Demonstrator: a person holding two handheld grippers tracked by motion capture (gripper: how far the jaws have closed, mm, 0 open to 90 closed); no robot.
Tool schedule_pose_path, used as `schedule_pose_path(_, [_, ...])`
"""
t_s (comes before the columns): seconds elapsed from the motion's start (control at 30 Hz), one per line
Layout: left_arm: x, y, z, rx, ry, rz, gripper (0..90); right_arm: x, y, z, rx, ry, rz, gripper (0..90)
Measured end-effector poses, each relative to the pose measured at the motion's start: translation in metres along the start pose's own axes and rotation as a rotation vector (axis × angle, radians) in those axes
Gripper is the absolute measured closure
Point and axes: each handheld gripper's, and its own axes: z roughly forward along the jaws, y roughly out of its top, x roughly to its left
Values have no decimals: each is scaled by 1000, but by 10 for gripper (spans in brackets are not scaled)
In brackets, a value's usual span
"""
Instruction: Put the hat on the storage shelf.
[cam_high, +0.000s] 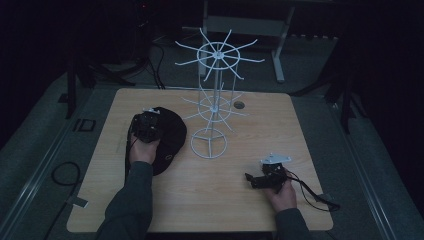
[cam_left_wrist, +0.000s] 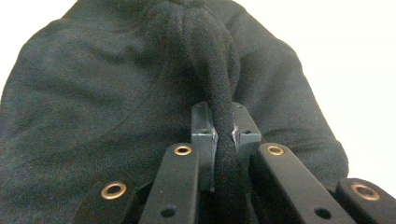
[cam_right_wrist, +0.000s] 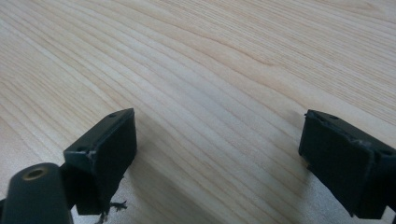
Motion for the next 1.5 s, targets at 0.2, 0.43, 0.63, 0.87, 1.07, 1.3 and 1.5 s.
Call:
schedule_pose_path(0.2, [8, 0, -13, -39, -30, 23, 843, 0, 0, 0, -1, 0, -1, 110])
schedule_pose_path(0.43, [18, -2, -24, -70, -71, 34, 843, 0, 0, 0, -1, 0, -1, 110])
schedule_pose_path(0.63, [24, -2, -32, -91, -90, 39, 843, 0, 0, 0, 0, 0, 0, 110])
schedule_pose_path(0.87, [29, -1, -43, -124, -112, 39, 843, 0, 0, 0, 0, 0, 0, 110])
schedule_pose_path(1.07, [34, 0, -55, -168, -137, 55, 845, 0, 0, 0, 0, 0, 0, 110])
schedule_pose_path(1.3, [41, 1, -67, -225, -180, 34, 846, 0, 0, 0, 0, 0, 1, 110])
schedule_pose_path(1.5, [47, 3, -78, -265, -201, 18, 846, 0, 0, 0, 0, 0, 0, 109])
